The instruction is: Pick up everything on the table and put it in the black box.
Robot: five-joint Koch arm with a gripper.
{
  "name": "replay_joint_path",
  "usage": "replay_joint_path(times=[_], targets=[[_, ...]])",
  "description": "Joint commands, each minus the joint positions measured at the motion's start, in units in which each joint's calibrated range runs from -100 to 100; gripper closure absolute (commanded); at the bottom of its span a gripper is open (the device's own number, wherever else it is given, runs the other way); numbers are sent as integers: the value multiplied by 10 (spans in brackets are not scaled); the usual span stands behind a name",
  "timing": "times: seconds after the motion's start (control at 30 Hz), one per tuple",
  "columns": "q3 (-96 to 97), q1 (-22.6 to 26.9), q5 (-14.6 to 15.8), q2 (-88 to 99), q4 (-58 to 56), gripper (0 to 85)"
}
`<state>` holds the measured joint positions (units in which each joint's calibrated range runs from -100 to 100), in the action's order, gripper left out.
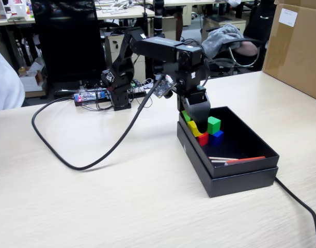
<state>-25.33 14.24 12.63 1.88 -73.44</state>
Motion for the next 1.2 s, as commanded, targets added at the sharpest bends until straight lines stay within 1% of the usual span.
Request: replay_joint_path(times=[0.0, 0.13, 0.23, 0.4, 0.5, 0.63, 0.83, 1.07, 1.17], targets=[[18, -9, -1, 161, -12, 392], [56, -30, -1, 308, -6, 390], [118, -51, -3, 417, 12, 367], [292, -88, -35, 588, 98, 370], [417, -100, -46, 679, 146, 368], [601, -109, -71, 787, 248, 362], [821, -126, -92, 880, 389, 341], [991, -146, -121, 957, 531, 341], [1045, -148, -124, 970, 557, 337]])
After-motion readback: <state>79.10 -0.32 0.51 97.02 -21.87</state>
